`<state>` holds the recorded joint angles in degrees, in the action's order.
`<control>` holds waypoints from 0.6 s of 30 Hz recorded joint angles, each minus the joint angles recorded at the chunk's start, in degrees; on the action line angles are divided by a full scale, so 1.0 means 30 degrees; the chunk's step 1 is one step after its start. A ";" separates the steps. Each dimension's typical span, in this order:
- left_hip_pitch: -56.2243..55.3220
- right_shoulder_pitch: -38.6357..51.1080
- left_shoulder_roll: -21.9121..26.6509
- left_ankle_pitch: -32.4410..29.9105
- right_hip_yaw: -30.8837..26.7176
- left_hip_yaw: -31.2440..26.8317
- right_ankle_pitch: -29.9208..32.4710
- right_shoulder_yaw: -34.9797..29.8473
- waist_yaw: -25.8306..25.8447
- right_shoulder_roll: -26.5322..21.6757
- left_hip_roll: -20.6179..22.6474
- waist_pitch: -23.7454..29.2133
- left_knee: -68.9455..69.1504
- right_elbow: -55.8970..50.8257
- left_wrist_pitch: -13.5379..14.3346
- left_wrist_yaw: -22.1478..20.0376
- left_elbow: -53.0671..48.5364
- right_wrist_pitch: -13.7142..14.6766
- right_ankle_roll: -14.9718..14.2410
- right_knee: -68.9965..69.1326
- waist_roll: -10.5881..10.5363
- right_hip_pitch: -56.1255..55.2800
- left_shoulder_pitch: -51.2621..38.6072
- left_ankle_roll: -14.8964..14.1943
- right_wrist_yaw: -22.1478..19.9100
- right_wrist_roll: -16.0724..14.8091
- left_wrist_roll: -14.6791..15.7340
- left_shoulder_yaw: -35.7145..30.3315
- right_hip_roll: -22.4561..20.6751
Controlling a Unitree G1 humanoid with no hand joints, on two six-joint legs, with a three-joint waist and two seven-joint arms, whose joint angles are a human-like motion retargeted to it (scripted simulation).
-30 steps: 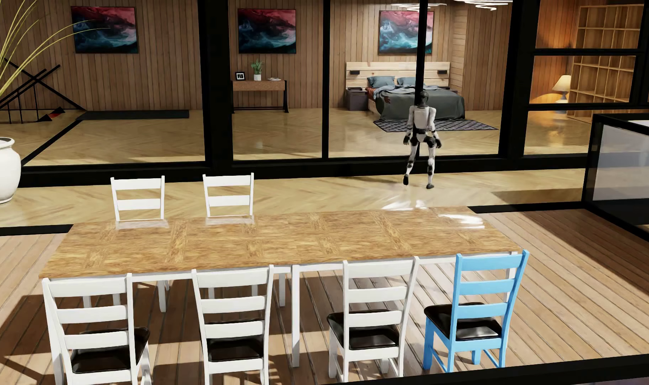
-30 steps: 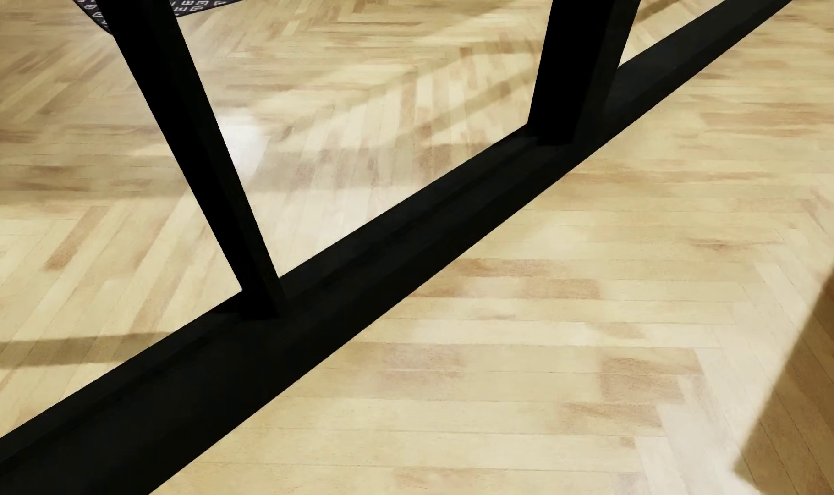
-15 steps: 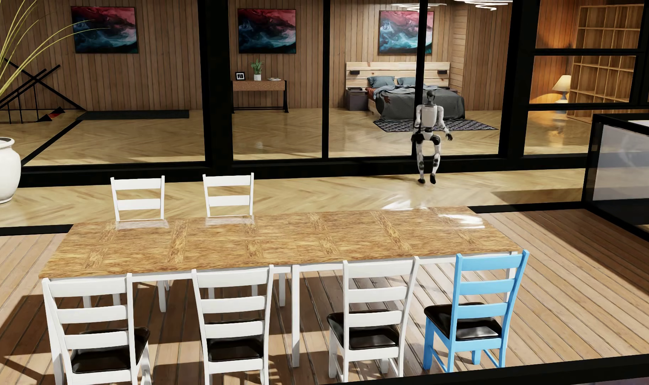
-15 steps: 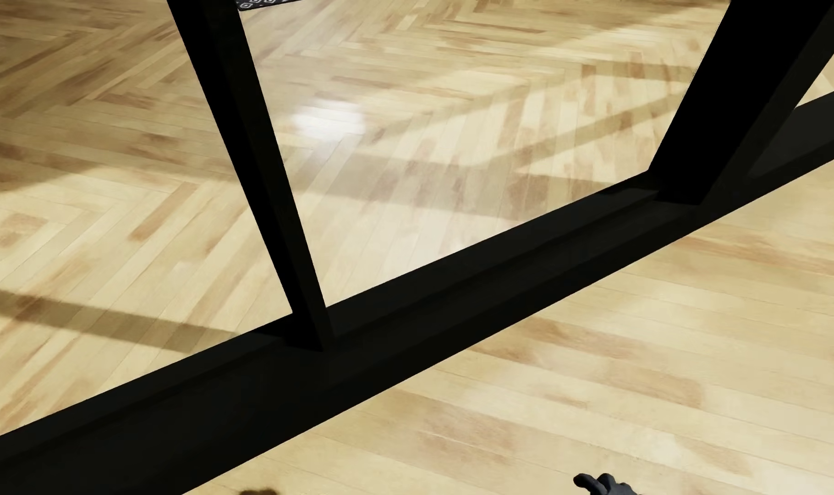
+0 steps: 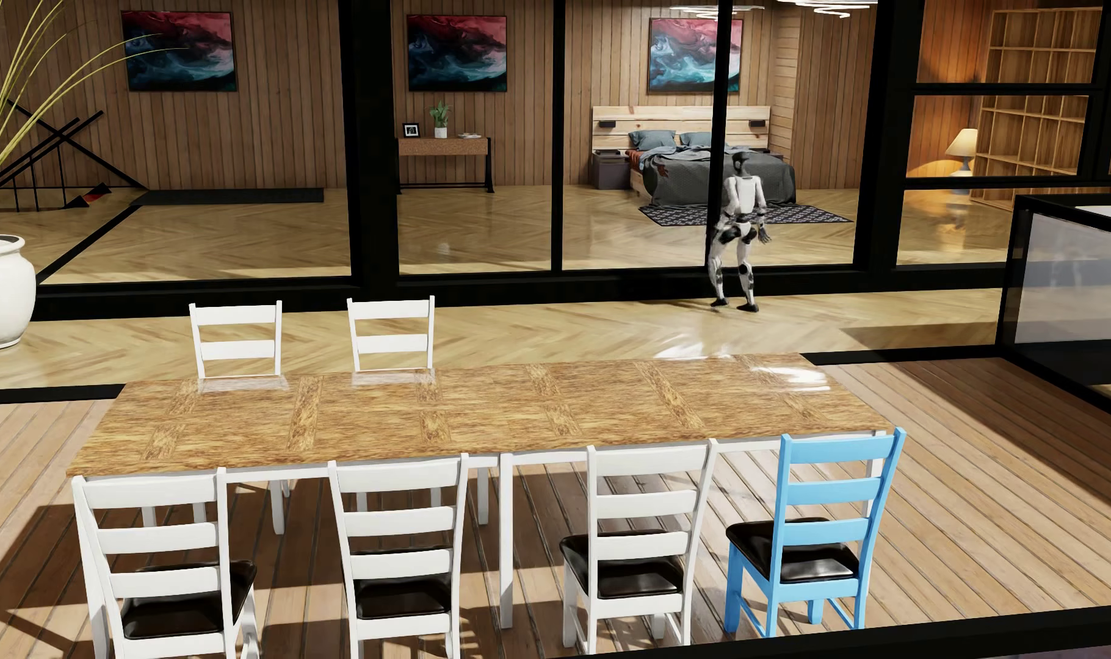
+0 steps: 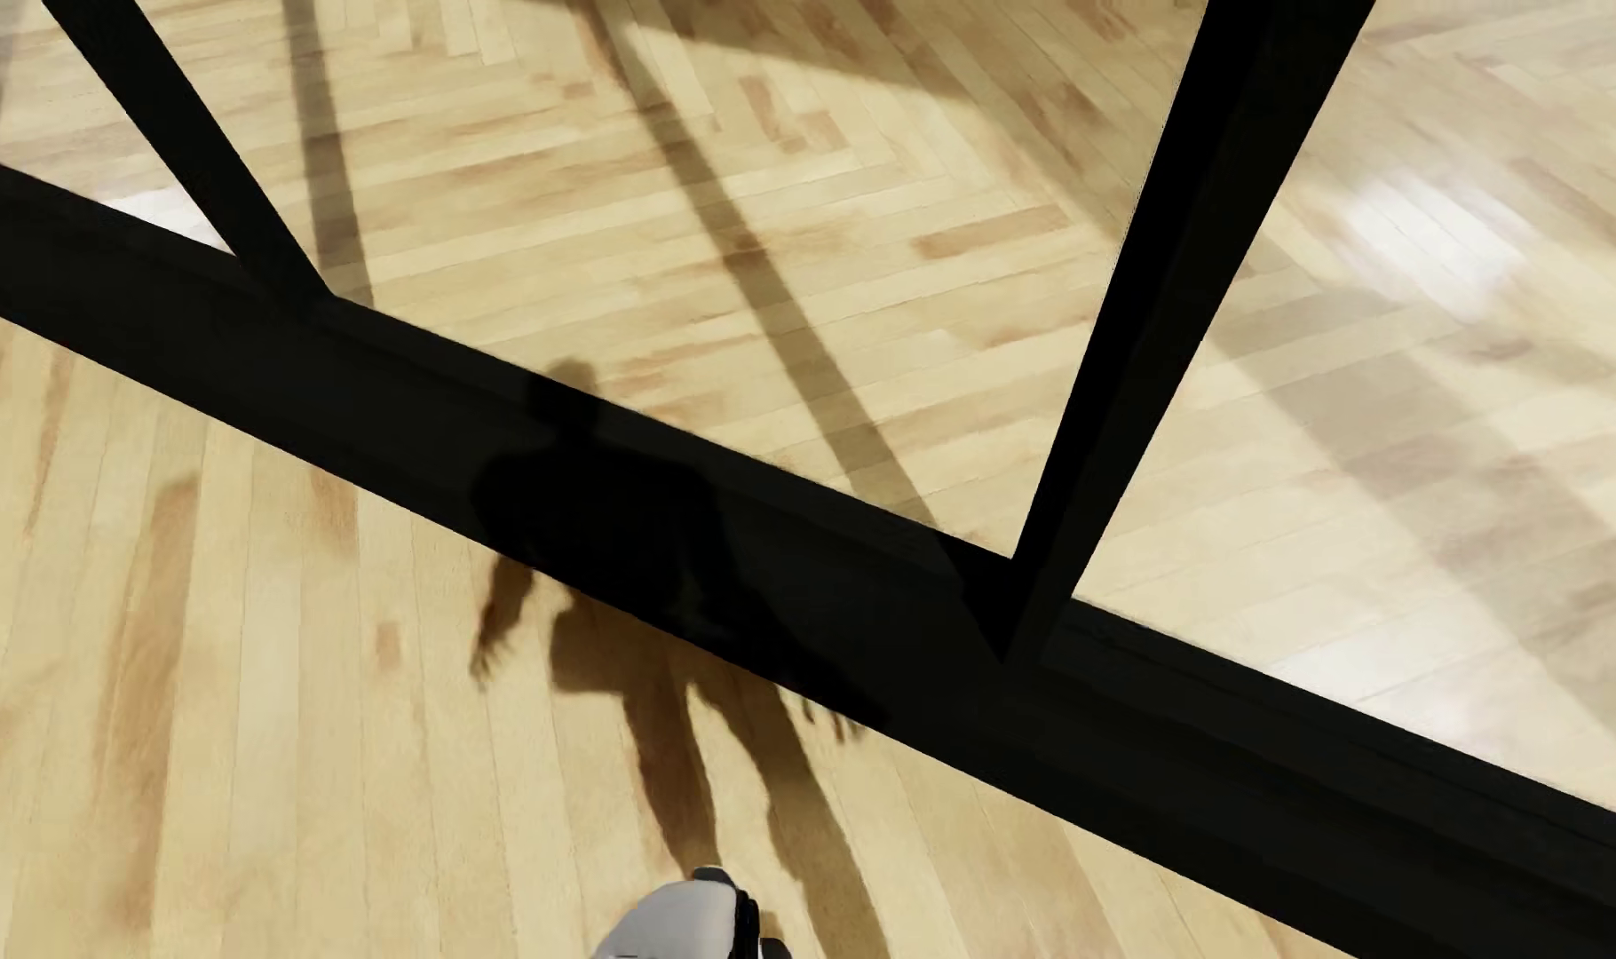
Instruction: Walk to the table
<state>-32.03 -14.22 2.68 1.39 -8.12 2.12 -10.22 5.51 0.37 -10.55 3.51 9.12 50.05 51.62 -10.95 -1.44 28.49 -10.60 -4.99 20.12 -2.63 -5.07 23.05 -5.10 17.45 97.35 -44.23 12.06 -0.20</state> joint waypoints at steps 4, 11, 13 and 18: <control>0.1157 0.5050 0.0797 -0.0904 0.1911 -0.0699 -0.0071 -0.2561 -0.0610 -0.2075 -0.2176 -0.0423 -0.7543 -0.0020 -0.3562 -0.0335 0.4213 0.1043 -0.0225 -0.1483 -0.0216 0.1439 0.1745 0.0145 0.0223 0.3405 -0.0576 0.2657 0.0583; 0.0169 0.9709 0.0865 -0.0331 0.8154 0.5356 -0.2054 -0.6595 -0.1058 0.1457 -0.6851 0.0063 -1.1119 -0.6377 -0.1471 0.1929 0.4462 0.2531 -0.1472 -0.1060 0.0163 0.3875 0.0295 0.2388 -0.4568 0.1200 -0.2981 0.2493 0.1824; -0.0098 0.9774 0.0026 0.0485 1.0049 0.7924 -0.2521 -0.7188 -0.1301 0.2141 -0.7207 0.0274 -0.9004 -0.8309 -0.0275 0.1451 0.2901 0.2598 -0.2405 -0.0430 0.0232 0.4644 -0.0386 0.3007 -0.5673 -0.1390 -0.3007 0.1496 0.2587; 0.0724 0.8357 -0.3179 0.1720 1.0369 0.9390 0.2422 -0.7267 -0.1697 0.0778 -0.3547 0.0531 -0.5513 -0.8997 0.1663 0.2181 0.0961 0.1260 -0.2989 0.8178 0.0985 0.3879 0.0000 0.5567 -0.5123 -0.4711 -0.1590 -0.1836 0.6918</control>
<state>-29.86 10.85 -6.85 6.55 22.99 30.29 -2.96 -16.29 -4.72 -8.21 -7.13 10.71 33.51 24.63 -5.96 5.10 31.37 -6.82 -13.95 44.65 0.33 6.57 23.05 11.60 2.08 83.21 -49.00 6.56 20.55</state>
